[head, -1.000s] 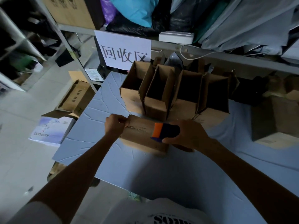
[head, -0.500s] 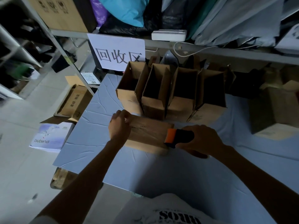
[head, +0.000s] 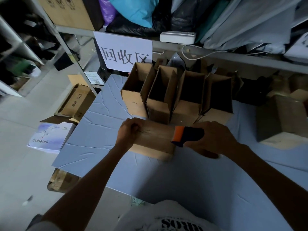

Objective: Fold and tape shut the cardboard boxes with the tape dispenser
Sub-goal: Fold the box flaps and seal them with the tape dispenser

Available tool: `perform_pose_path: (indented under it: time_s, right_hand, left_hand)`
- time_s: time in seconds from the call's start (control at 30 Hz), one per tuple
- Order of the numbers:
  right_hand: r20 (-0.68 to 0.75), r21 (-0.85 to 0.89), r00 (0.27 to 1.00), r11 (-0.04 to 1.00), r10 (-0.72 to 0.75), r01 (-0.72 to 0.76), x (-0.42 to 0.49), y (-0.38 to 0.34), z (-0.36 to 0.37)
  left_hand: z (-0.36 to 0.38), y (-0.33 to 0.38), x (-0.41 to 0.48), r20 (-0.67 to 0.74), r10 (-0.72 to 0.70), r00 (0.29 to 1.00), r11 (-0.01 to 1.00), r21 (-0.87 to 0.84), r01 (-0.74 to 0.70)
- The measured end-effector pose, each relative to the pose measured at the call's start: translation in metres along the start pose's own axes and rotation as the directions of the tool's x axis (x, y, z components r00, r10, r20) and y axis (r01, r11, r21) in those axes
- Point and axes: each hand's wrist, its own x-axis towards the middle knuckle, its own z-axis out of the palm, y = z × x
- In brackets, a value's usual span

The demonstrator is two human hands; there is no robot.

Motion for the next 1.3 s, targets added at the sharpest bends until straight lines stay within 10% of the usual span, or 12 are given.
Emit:
perform_pose_path:
  time_s: [0.73,1.3]
  right_hand:
    - [-0.023,-0.035,0.999,0.999,-0.028,0.027,0.007,0.018,0.039]
    - [0.101,0.090,0.993,0.994,0.059,-0.068,-0.040,0.085,0.022]
  left_hand:
    - [0.056,0.052,-0.014,0.270,0.216,0.938,0.976,-0.064,-0.206]
    - [0.061,0.049,-0.009,0.329,0.048,0.943,0.939,-0.338,0.070]
